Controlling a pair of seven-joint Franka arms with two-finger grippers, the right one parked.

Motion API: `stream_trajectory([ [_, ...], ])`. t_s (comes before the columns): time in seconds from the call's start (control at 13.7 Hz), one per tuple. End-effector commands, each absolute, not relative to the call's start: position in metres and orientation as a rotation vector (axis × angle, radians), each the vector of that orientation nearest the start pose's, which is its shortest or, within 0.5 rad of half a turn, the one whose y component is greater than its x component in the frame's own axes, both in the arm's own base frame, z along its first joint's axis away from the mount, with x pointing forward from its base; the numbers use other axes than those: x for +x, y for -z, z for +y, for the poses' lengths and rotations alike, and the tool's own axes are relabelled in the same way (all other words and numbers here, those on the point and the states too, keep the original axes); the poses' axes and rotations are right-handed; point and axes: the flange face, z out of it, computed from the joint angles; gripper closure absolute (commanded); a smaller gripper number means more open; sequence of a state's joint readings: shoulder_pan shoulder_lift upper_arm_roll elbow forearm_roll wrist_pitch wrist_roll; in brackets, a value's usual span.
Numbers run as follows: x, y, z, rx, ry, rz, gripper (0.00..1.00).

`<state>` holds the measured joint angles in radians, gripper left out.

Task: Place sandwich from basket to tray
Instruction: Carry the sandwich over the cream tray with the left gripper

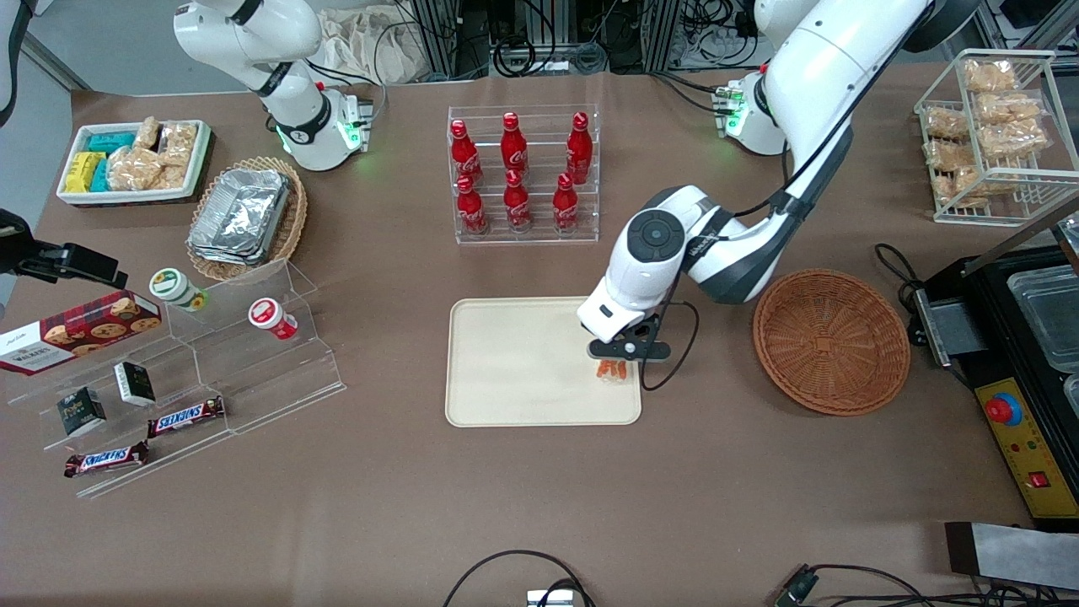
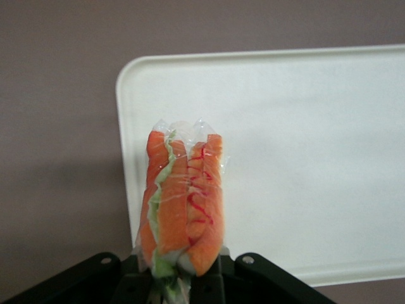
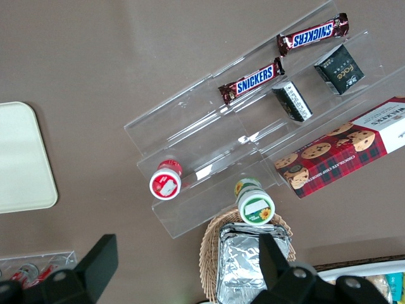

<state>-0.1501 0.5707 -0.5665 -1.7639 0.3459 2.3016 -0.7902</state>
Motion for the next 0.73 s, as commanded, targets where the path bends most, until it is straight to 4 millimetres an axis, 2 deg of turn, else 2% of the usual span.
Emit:
stream_trajectory([
  [0.0,0.532,-0.279,-0.425,-3.190,0.079,0.114,0.97],
  [0.22,0.528,-0.252,-0.428,-3.143,0.089,0.136,0.96],
  [0.37,0.527,-0.242,-0.428,-3.134,0.081,0.152,0.96],
  [0.66,0.533,-0.232,-0.428,-3.132,0.078,0.147,0.95],
])
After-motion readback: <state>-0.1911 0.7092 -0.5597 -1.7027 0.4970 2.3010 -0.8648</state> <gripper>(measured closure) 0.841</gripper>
